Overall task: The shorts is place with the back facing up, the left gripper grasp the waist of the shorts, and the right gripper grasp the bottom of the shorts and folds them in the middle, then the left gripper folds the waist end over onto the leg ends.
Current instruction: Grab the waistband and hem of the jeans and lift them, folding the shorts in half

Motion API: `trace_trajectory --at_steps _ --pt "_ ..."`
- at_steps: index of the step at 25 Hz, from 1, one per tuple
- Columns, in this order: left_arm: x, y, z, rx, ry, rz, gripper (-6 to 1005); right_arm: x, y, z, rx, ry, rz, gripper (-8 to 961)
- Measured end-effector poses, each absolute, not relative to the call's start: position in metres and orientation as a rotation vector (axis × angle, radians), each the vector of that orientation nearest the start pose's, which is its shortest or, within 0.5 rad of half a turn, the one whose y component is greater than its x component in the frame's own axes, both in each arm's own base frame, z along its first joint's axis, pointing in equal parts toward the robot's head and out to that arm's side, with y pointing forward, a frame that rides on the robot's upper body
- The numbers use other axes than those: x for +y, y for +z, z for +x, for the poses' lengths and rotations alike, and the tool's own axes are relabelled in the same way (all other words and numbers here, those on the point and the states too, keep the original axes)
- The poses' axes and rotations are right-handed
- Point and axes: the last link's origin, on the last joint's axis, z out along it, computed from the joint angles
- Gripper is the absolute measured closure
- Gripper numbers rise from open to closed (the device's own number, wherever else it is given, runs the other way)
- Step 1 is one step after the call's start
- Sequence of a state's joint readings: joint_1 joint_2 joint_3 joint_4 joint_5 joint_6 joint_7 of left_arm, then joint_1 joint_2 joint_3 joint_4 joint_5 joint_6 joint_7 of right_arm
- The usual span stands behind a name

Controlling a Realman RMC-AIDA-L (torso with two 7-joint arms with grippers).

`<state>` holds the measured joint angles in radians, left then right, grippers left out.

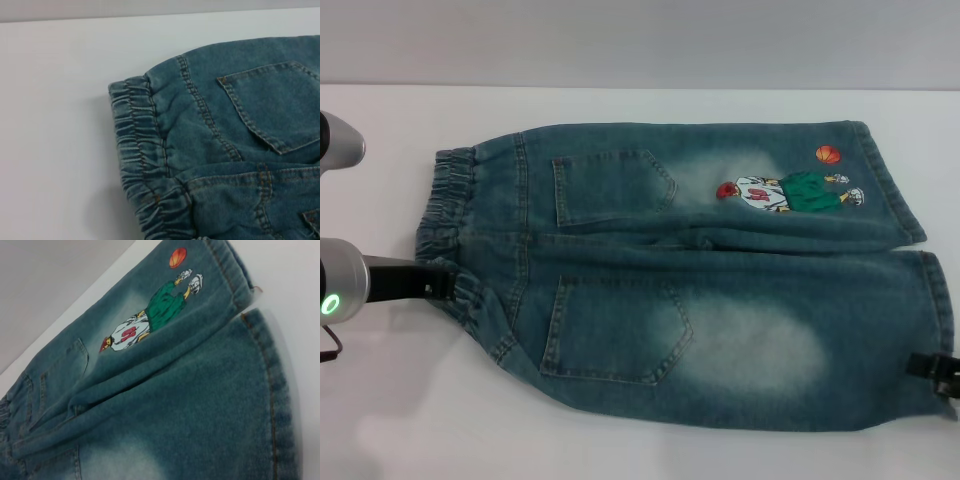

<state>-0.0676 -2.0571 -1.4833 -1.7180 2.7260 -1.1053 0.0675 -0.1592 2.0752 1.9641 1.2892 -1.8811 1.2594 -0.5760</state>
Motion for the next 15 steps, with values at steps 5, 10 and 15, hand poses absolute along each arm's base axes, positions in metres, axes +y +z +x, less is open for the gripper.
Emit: trace_trajectory --at_steps 5,10,15 --pt "0.301 0.017 -0.237 -1.229 0.097 -2.014 967 0.218 0.029 0.342 1.933 0.536 -1.867 252" --pt "0.301 0.018 -0.237 -1.228 0.097 -2.014 967 0.220 0.026 0.337 1.929 0.535 -1.899 253" --pt "0.302 0.019 -0.237 -1.229 0.095 -2.011 967 0.221 0.024 0.334 1.926 0.530 -1.921 252"
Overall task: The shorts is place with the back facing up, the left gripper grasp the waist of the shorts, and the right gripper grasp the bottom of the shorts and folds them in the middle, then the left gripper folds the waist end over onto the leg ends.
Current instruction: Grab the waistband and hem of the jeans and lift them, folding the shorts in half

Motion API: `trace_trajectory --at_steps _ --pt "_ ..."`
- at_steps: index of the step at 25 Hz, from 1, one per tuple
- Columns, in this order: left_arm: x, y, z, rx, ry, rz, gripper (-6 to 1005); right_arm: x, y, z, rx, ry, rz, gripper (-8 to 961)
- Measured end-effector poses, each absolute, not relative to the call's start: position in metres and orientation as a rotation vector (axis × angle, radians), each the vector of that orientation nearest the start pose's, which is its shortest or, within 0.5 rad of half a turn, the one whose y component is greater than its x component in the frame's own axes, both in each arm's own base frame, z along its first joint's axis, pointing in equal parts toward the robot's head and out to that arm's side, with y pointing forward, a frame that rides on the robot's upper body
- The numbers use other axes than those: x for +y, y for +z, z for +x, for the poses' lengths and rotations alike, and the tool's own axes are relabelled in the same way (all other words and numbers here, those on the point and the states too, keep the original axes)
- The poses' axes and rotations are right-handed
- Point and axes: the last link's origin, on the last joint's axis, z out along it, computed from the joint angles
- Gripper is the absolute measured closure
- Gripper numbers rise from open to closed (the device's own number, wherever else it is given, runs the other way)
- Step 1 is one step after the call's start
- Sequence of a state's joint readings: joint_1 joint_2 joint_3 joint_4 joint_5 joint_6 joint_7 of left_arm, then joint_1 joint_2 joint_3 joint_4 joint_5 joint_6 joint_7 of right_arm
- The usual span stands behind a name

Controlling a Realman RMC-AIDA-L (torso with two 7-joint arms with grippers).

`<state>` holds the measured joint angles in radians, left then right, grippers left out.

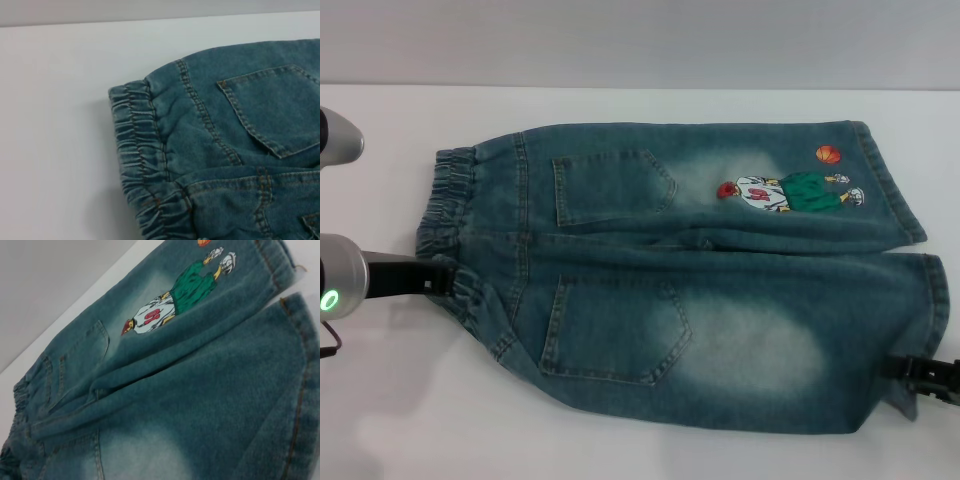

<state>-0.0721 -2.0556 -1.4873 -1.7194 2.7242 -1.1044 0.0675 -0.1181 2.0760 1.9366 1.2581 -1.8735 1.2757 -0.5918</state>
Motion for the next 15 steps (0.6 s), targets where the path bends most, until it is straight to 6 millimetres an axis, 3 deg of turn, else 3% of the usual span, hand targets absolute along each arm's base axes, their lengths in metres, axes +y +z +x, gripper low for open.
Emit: trace_trajectory --at_steps 7,13,15 --pt "0.3026 0.0204 -0.2374 -1.230 0.088 -2.004 967 0.2241 0.0258 0.3282 1.894 0.550 -1.974 422" --pt "0.3034 0.0215 -0.2381 -1.230 0.085 -2.000 967 0.2269 0.0275 0.3270 1.883 0.551 -1.983 659" --pt "0.3040 0.0215 -0.2381 -1.230 0.084 -1.999 967 0.2277 0.0277 0.3263 1.881 0.552 -1.986 851"
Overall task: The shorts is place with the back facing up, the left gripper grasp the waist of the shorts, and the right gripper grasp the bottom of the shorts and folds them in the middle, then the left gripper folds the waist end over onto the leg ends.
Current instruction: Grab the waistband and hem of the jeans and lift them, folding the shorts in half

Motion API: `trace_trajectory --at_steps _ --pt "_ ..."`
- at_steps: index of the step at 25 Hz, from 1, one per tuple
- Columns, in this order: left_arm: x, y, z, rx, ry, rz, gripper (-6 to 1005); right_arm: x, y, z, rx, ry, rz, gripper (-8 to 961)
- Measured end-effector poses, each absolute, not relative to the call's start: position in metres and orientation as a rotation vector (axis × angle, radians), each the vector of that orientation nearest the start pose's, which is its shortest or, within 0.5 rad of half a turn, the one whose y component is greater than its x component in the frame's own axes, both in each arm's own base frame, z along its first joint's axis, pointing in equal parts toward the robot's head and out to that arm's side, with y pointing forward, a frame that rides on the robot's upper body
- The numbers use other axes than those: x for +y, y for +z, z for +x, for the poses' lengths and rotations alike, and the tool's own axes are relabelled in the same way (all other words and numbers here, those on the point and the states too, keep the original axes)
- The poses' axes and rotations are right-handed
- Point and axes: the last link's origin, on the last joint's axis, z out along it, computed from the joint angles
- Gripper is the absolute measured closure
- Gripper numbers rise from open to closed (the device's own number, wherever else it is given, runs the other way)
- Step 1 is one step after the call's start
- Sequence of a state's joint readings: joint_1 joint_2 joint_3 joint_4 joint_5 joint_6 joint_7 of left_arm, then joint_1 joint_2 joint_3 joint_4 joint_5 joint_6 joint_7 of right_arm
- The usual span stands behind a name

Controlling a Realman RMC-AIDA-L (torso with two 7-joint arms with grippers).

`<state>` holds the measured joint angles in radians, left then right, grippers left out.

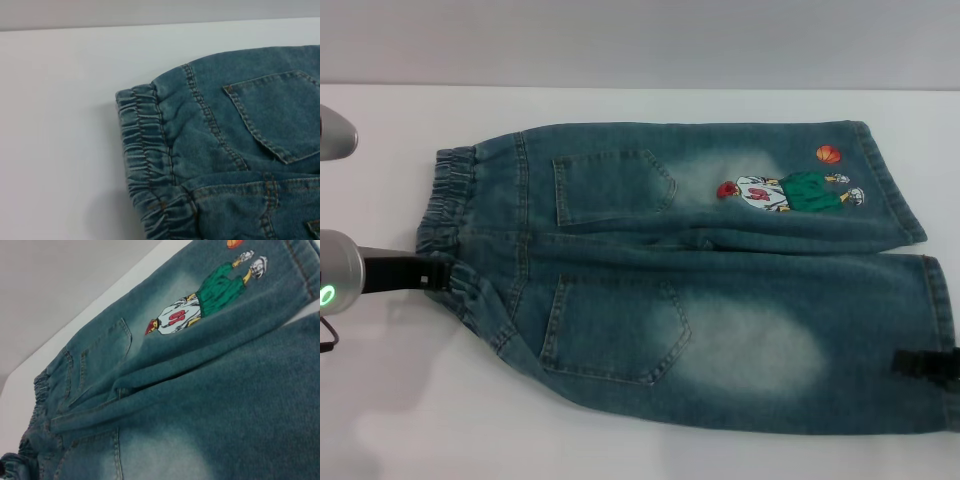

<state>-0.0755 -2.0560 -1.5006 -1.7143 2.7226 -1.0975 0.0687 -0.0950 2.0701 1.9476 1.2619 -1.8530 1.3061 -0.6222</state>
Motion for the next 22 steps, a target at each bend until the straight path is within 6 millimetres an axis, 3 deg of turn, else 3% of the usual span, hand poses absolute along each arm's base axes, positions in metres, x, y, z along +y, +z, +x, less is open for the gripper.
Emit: trace_trajectory --at_steps 11,17,22 --pt "0.309 0.020 -0.237 -1.233 0.087 -2.005 967 0.229 0.042 0.333 1.885 0.599 -1.906 955" --pt "0.312 0.017 -0.236 -1.233 0.100 -2.017 967 0.223 0.038 0.338 1.936 0.580 -1.882 890" --pt "0.314 0.015 -0.236 -1.239 0.114 -2.023 967 0.217 0.040 0.340 1.949 0.576 -1.862 693"
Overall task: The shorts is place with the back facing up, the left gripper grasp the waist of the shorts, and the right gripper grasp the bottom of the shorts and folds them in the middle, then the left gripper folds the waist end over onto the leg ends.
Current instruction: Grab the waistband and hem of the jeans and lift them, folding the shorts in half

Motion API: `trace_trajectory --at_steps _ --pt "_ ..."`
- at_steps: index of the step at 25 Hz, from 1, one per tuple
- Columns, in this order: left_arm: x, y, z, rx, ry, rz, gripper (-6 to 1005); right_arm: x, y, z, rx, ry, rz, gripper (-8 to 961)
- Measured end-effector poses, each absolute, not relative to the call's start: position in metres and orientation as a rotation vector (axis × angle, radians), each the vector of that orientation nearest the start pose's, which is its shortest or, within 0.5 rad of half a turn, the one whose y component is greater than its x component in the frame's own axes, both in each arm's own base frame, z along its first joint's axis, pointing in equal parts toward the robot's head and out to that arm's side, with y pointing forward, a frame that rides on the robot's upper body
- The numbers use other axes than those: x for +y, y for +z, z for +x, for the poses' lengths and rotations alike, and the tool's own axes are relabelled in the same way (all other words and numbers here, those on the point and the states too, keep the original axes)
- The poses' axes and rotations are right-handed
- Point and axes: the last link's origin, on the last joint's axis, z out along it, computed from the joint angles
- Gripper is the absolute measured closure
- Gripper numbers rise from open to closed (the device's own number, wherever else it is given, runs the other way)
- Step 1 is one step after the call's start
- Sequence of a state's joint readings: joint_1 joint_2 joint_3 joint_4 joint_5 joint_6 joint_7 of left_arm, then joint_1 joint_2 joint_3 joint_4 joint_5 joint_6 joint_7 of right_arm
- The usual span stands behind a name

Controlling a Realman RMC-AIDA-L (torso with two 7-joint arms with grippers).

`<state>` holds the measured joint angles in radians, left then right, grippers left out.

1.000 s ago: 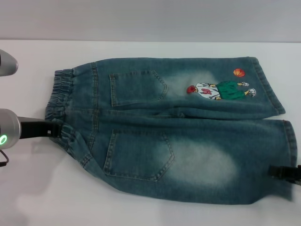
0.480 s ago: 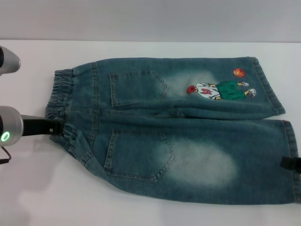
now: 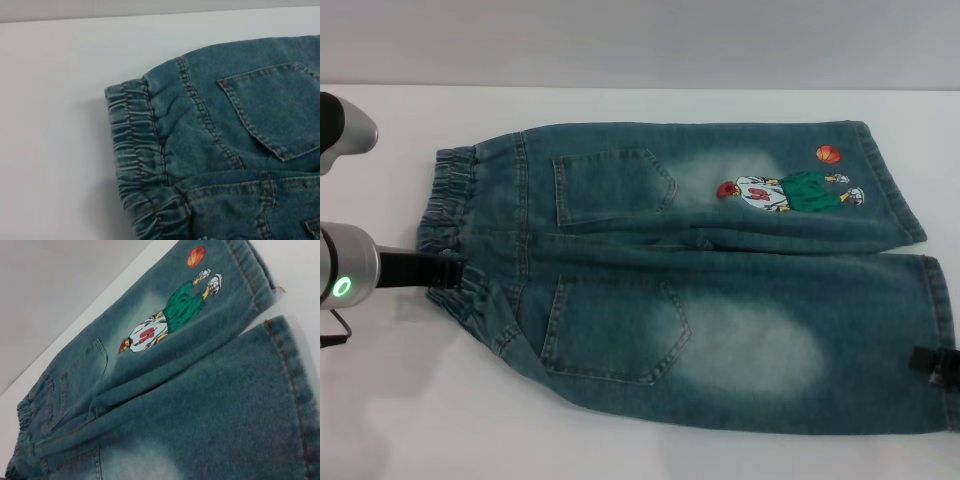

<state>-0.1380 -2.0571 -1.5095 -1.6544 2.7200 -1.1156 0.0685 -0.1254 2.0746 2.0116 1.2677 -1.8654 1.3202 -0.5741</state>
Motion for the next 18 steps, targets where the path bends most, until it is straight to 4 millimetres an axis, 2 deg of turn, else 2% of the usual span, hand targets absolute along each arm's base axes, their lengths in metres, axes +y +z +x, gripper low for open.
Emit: trace_trajectory --at_steps 5,14,18 --pt "0.314 0.014 -0.237 -1.243 0.116 -2.020 967 0.213 0.041 0.342 1.970 0.574 -1.841 485" --pt "0.312 0.018 -0.231 -1.227 0.093 -2.023 967 0.205 0.040 0.343 2.002 0.552 -1.833 360" --pt "0.311 0.018 -0.231 -1.230 0.099 -2.026 967 0.202 0.041 0.343 2.005 0.550 -1.833 361"
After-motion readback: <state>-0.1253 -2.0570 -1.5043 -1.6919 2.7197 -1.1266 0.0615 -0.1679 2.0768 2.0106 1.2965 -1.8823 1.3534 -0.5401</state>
